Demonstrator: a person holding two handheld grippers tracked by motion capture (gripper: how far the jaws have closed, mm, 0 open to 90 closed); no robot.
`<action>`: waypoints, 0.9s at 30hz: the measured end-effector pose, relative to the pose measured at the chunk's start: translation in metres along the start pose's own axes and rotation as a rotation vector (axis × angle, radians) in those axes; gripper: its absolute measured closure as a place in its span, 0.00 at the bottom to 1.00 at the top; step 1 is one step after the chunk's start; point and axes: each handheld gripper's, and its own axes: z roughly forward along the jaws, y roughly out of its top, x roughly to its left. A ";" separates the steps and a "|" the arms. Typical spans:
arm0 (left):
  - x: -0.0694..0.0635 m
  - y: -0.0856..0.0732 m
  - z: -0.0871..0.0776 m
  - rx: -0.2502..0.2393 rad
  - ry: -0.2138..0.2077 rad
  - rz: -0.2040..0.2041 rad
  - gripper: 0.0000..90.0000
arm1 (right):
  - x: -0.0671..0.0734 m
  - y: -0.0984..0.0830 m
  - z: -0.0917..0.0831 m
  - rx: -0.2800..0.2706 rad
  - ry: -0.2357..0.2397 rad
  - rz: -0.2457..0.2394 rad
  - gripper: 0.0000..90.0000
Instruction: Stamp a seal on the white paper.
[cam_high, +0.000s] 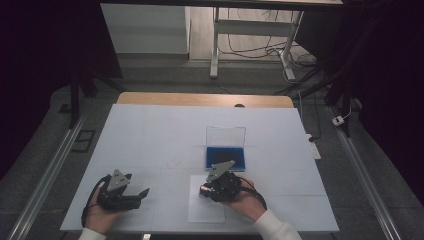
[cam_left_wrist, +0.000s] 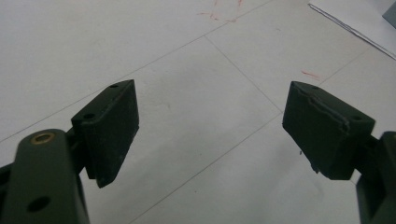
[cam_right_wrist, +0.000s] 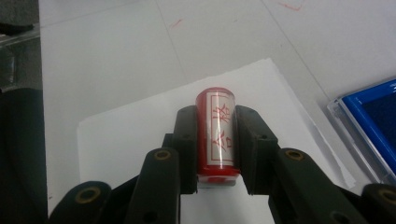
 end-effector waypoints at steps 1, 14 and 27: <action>0.000 0.000 0.000 0.001 0.001 0.000 0.21 | 0.000 0.000 -0.002 -0.010 0.002 0.006 0.78; -0.001 0.000 0.000 0.002 0.003 0.002 0.21 | 0.000 0.001 -0.007 -0.030 -0.011 0.007 0.78; -0.002 0.000 0.001 0.006 0.001 0.010 0.21 | -0.006 0.005 -0.035 -0.131 -0.029 0.033 0.78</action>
